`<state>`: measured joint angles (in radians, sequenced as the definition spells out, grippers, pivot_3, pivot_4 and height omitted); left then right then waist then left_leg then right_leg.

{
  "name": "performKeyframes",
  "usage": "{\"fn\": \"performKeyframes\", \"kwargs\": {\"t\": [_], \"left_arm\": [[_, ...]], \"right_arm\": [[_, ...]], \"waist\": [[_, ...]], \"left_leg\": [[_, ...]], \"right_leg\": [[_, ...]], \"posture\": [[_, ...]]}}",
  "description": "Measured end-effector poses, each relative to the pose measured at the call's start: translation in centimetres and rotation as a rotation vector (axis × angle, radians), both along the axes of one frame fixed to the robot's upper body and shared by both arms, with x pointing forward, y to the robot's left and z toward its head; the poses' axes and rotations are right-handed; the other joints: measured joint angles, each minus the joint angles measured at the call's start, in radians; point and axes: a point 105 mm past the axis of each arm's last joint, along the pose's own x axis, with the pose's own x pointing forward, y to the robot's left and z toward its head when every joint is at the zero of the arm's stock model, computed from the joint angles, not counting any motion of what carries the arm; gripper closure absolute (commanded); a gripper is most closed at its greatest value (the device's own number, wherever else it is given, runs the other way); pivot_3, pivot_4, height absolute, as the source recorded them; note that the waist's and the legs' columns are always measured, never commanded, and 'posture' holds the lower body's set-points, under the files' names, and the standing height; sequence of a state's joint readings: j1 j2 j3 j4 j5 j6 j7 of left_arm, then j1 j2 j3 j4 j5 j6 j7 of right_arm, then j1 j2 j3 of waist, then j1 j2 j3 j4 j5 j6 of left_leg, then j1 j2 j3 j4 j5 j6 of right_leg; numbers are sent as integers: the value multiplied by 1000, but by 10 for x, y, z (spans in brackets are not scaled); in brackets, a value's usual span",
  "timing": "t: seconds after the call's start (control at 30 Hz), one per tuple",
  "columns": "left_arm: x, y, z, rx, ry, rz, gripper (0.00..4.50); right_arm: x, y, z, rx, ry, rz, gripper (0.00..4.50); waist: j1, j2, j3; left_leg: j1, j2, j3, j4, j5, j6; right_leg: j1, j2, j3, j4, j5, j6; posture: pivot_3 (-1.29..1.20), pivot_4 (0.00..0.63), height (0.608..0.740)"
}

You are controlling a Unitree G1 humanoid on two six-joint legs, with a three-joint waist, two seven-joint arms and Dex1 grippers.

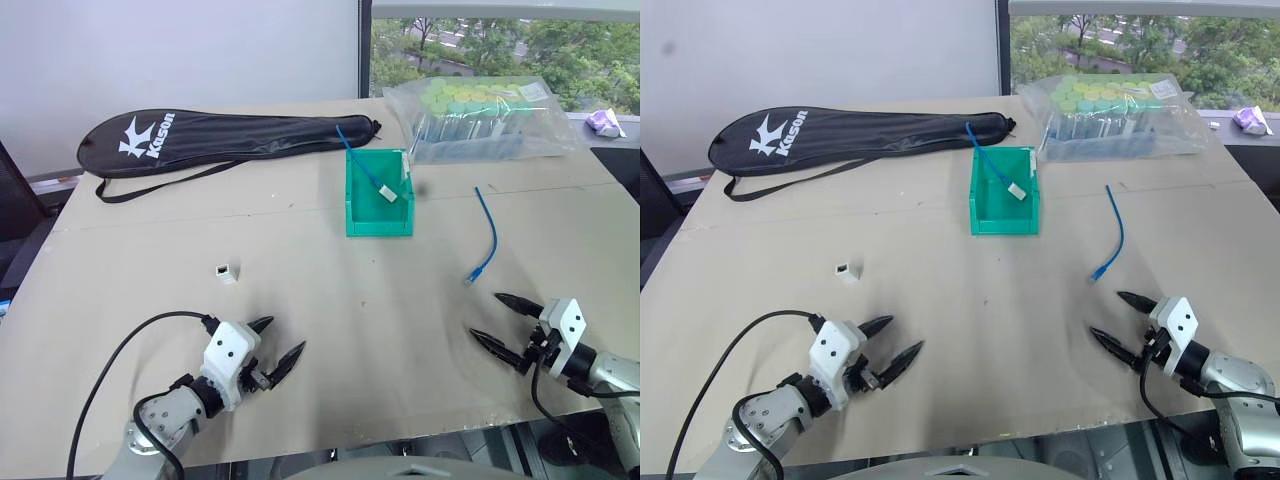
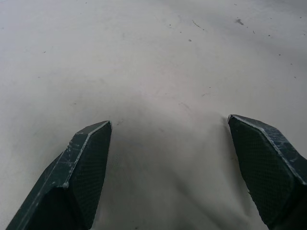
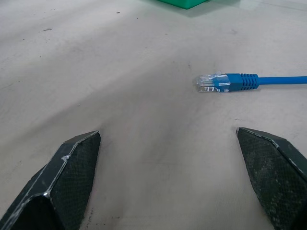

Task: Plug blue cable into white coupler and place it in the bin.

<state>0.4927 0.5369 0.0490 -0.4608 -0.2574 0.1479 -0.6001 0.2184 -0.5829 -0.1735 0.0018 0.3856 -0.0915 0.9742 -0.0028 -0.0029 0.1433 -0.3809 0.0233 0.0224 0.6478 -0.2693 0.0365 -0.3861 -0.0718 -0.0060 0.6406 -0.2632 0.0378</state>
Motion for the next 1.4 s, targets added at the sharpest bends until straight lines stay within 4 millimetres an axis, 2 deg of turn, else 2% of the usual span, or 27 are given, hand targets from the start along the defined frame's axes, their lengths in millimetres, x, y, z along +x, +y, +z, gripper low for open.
{"fn": "performKeyframes", "kwargs": {"t": [0.63,0.83,0.97,1.0,1.13,1.23,1.4], "left_arm": [[-8,0,-1,-63,8,-34,524],[-8,0,1,-64,4,-63,524],[-2,-6,9,-73,14,-139,524],[4,-12,22,-68,-17,-209,524],[13,-29,53,-34,-62,-416,524],[12,-38,70,-36,-84,-512,524],[8,-43,82,-34,-58,-602,524]], "right_arm": [[1,-2,0,-6,-1,10,41],[4,-14,6,-80,7,62,41],[20,-25,32,-181,-38,148,41],[30,-30,53,-247,-79,204,41],[59,-24,72,-404,-74,384,41],[70,-20,76,-493,-67,489,41],[92,-7,70,-595,-37,617,41]], "waist": [[2,-2,1],[3,-2,2],[3,-3,7],[5,-7,9],[0,-7,16],[-4,-7,16],[-9,-6,19]], "left_leg": [[0,0,0,1,0,0],[0,-1,1,2,0,0],[0,-1,1,4,0,0],[0,-1,0,4,0,0],[0,0,1,5,0,0],[-1,0,0,4,0,0],[-5,0,-1,3,0,0]], "right_leg": [[0,1,0,0,0,0],[0,1,0,0,0,0],[0,3,-2,2,0,0],[0,7,-4,2,0,0],[0,9,-3,2,1,0],[0,9,-4,2,3,4],[-4,8,-4,1,3,4]], "posture": [[0,150,740],[0,150,740],[0,150,740],[0,150,740],[0,150,740],[0,150,740],[0,150,740]]}}
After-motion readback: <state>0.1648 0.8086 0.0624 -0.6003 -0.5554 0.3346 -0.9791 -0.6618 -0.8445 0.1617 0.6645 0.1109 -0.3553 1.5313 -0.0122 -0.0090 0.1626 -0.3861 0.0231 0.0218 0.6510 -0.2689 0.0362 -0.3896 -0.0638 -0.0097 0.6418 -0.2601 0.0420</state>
